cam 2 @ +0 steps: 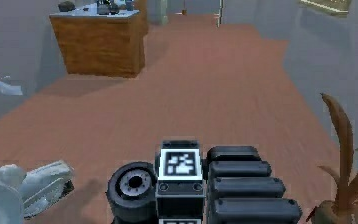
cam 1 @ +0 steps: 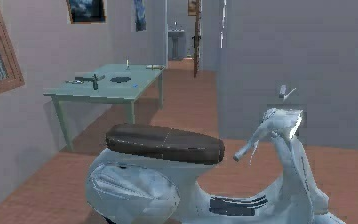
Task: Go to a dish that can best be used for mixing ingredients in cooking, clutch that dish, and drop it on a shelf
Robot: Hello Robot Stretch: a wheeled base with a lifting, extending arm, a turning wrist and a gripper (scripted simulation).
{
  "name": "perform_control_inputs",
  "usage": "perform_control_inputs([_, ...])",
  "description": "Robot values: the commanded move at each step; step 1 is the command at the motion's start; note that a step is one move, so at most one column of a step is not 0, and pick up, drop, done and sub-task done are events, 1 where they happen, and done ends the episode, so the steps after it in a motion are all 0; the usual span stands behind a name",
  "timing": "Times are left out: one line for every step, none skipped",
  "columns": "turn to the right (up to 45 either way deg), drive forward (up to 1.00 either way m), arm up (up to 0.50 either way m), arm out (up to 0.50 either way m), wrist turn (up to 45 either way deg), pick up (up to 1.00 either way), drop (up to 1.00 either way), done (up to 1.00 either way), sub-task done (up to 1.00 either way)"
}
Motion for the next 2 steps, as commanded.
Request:
perform_control_inputs([3.0,0.0,0.0,0.0,0.0,0.0,0.0,0.0,0.0])
perform_control_inputs([-45.0,0.0,0.0,0.0,0.0,0.0,0.0,0.0,0.0])
